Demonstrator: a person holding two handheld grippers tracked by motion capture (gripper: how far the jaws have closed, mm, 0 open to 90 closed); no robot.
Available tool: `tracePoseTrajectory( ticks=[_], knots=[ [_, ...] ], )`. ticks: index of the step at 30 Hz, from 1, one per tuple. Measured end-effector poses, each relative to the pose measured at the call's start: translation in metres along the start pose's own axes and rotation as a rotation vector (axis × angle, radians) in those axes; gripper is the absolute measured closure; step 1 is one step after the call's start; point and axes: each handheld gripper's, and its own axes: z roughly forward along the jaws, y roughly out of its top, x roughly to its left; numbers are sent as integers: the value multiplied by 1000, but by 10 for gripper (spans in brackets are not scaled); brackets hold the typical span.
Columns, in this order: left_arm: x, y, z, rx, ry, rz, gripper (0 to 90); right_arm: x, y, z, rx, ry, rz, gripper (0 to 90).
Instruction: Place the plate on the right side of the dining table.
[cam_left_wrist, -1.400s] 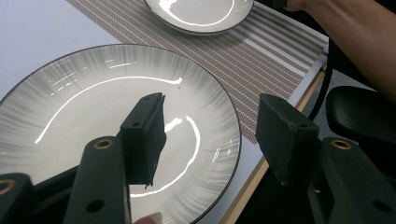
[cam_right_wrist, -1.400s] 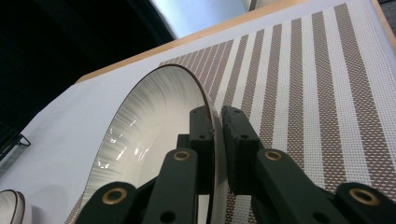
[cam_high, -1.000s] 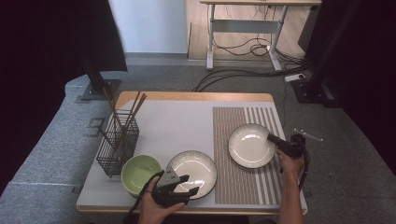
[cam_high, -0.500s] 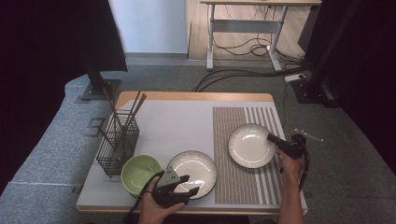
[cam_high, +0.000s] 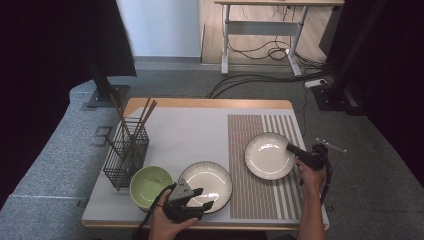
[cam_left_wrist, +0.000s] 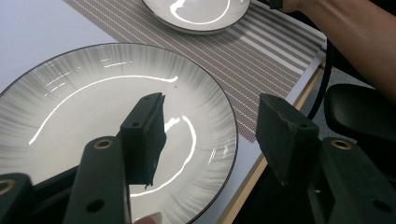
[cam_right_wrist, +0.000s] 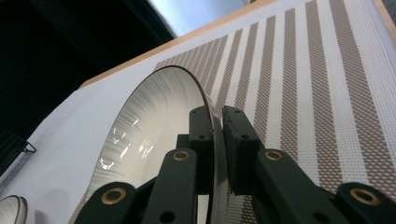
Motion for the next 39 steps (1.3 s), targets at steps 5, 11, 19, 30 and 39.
tracePoseTrajectory(
  ticks=[5,11,19,30,39],
  knots=[
    [0,0,0,-1,0,0,424,4,1,0,-5,26,-4,829],
    [0,0,0,-1,0,1,424,2,-1,4,16,15,2,830],
    [-2,0,0,1,-1,5,424,-5,-5,7,51,-37,0,842],
    [-3,-1,2,6,-1,9,423,-6,-6,9,83,-81,-21,841],
    [-3,-1,3,13,-1,12,422,-10,-8,10,105,-90,-11,837]
  ],
)
